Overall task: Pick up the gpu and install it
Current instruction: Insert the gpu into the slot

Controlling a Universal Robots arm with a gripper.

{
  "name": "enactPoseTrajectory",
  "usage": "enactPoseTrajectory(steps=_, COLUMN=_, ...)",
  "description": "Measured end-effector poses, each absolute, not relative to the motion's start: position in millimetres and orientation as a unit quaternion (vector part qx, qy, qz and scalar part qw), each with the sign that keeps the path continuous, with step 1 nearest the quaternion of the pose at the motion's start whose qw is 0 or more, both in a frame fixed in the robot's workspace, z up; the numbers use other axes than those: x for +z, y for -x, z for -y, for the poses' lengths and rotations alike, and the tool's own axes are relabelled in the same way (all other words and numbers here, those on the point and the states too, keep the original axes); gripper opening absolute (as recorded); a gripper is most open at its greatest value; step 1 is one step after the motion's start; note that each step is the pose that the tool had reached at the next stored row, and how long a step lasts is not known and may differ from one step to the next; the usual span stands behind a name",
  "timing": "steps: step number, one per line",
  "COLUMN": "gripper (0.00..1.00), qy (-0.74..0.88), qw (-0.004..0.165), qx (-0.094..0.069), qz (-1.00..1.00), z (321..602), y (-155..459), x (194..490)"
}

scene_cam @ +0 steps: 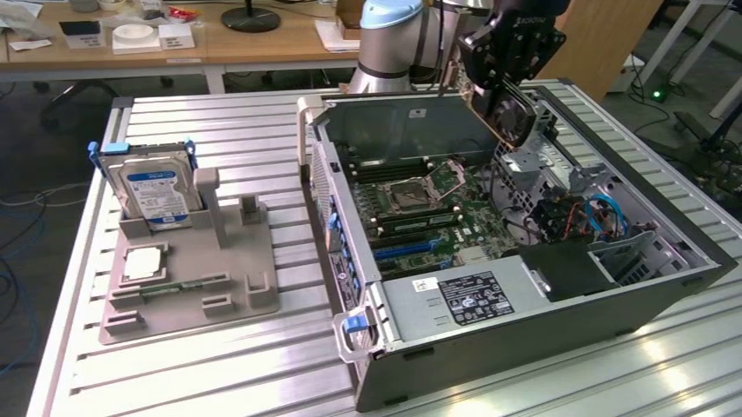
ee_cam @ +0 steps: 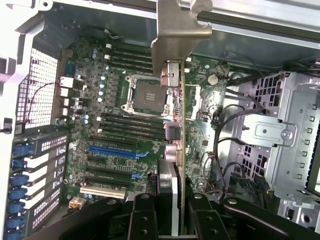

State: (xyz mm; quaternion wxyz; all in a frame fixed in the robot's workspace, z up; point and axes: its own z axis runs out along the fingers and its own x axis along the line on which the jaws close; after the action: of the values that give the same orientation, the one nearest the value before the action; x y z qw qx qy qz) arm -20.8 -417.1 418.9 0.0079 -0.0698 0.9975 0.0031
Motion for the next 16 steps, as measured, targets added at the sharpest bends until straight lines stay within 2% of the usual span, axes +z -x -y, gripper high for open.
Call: enactPoseTrajectory(steps=16, gripper=0.28, qy=0.114, qw=0.008, qx=0.003, qz=-0.993, z=419.0, y=20.8, x=418.9)
